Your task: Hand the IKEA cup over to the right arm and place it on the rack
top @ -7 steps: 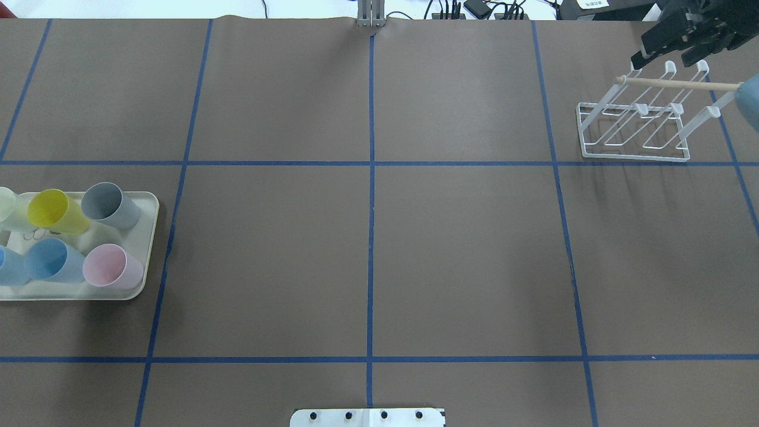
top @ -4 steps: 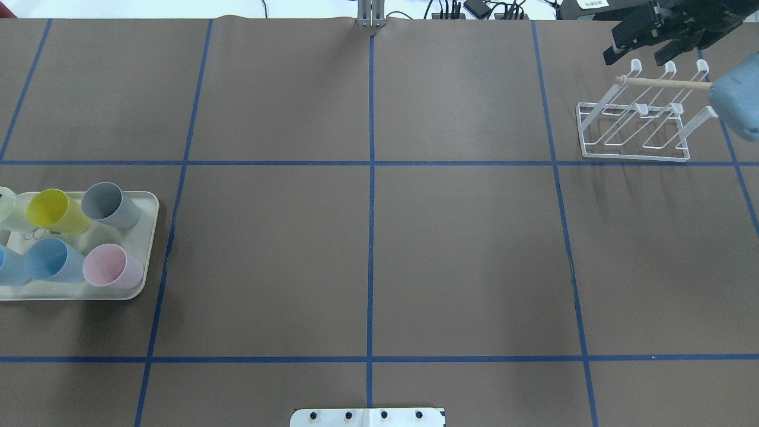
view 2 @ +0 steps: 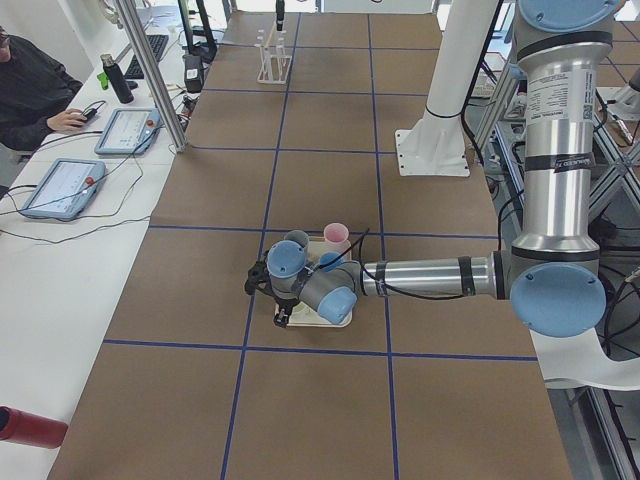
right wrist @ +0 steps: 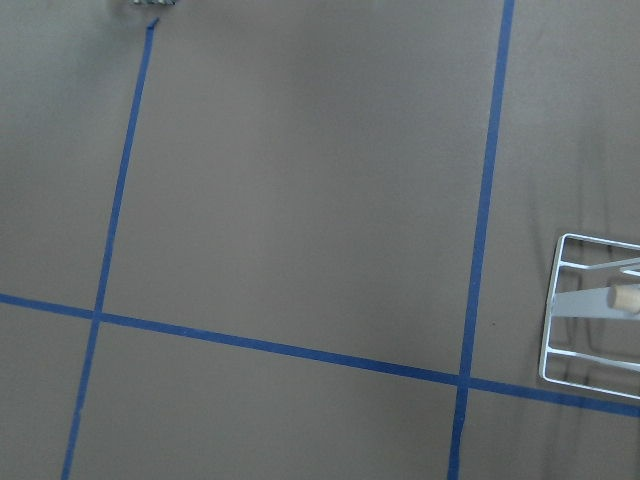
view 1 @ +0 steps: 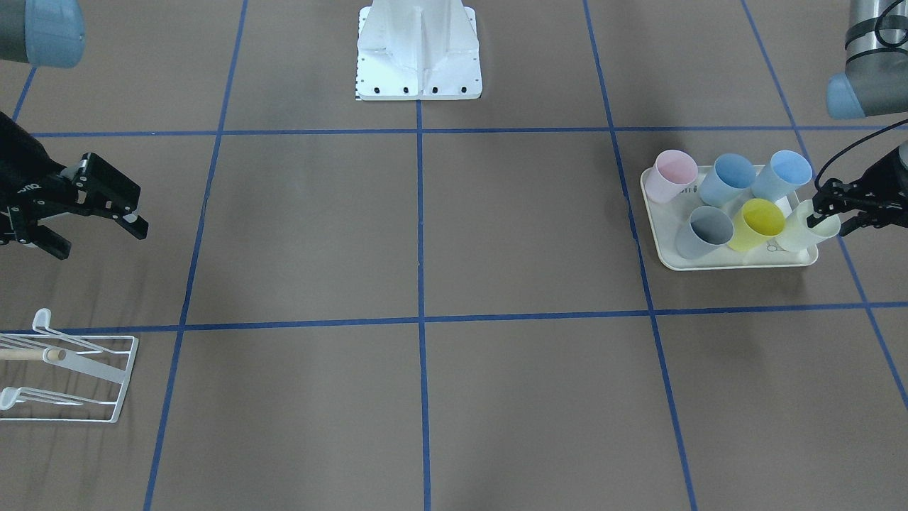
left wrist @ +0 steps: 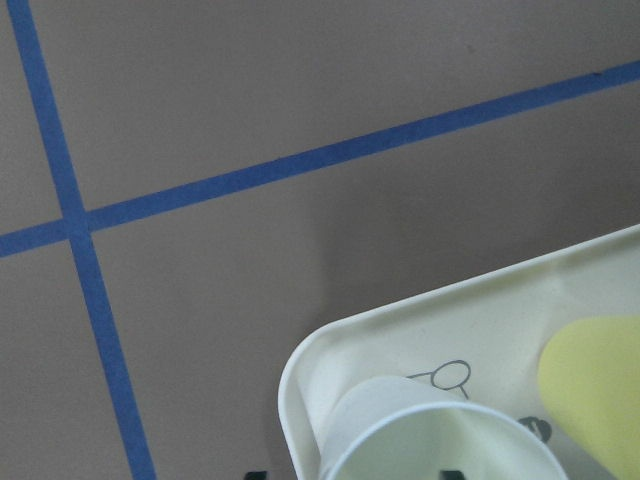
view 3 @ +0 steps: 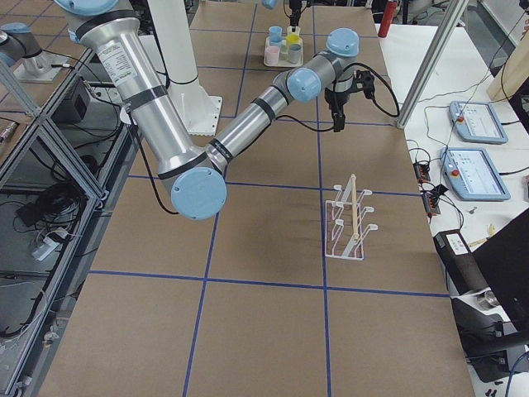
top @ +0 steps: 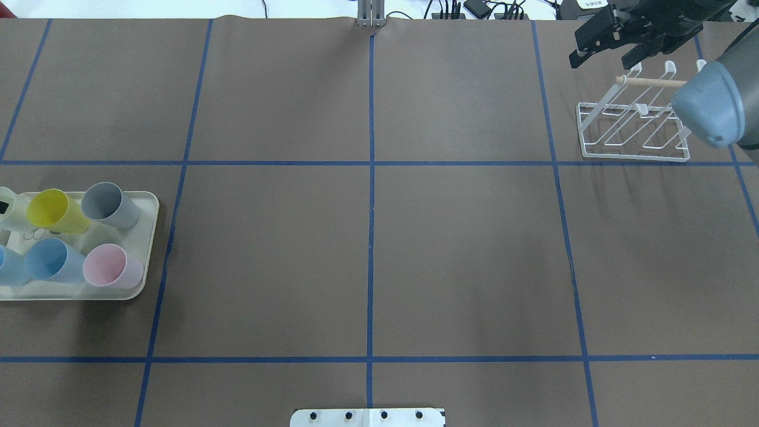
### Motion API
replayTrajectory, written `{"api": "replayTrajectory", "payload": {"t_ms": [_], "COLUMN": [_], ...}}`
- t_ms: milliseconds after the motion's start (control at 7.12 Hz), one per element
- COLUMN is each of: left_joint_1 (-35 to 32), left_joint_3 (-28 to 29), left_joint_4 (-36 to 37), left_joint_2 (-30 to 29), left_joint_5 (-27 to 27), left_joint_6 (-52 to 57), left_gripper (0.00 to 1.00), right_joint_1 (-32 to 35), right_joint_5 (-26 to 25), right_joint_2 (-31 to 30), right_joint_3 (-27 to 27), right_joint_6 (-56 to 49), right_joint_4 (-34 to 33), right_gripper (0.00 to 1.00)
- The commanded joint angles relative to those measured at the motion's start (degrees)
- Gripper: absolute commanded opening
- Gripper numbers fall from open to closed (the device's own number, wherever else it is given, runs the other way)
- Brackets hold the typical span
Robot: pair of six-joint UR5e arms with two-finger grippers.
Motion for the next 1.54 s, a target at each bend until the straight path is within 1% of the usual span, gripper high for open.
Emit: {"api": "replayTrajectory", "payload": {"t_ms": [0,140,281,421,562,702,843,983,1124,1264,1404], "left_joint_1": [0.1,0.0,-0.2,-0.5,-1.1,-4.1,-9.4,-11.7,-11.7,-11.7,-11.6], "left_joint_3": [0.1,-0.5,-1.6,-2.8,-5.5,-7.4,-7.5,-7.4,-7.2,-6.1,-6.3], "left_joint_4": [0.0,0.0,0.1,0.2,0.5,0.5,0.6,0.7,0.6,0.7,-0.5], "left_joint_2": [0.0,0.2,0.4,0.6,1.6,1.8,0.6,-2.0,-5.1,-8.9,-10.3], "left_joint_5": [0.0,0.0,0.1,0.2,0.2,0.4,0.6,3.3,7.1,9.0,9.2], "left_joint_6": [0.3,0.2,0.0,-0.3,-0.4,-0.9,-1.3,-4.2,-10.4,-14.8,-23.0], "left_gripper": [0.28,0.16,0.01,0.0,0.0,0.0,0.0,0.0,0.0,0.0,0.0], "right_joint_1": [-0.7,-0.7,-0.7,-0.7,-0.7,-0.7,-1.6,-3.4,-6.0,-8.0,-9.7], "right_joint_5": [-0.6,-0.6,-0.6,-0.6,-0.6,-0.6,-0.8,-4.9,-9.1,-11.8,-15.3], "right_joint_2": [0.6,0.6,0.6,0.6,0.7,0.7,0.8,2.5,4.2,5.5,6.8], "right_joint_3": [0.0,0.1,0.1,0.2,0.2,0.3,0.0,-0.3,-0.4,-0.4,-0.6], "right_joint_6": [0.9,0.9,0.9,0.9,0.9,1.0,2.6,7.0,9.3,11.5,14.7], "right_joint_4": [0.0,0.0,0.0,0.0,0.0,0.0,0.1,0.3,0.4,0.6,0.8], "right_gripper": [1.0,1.0,1.0,1.0,1.0,1.0,1.0,1.0,1.0,1.0,1.0]}}
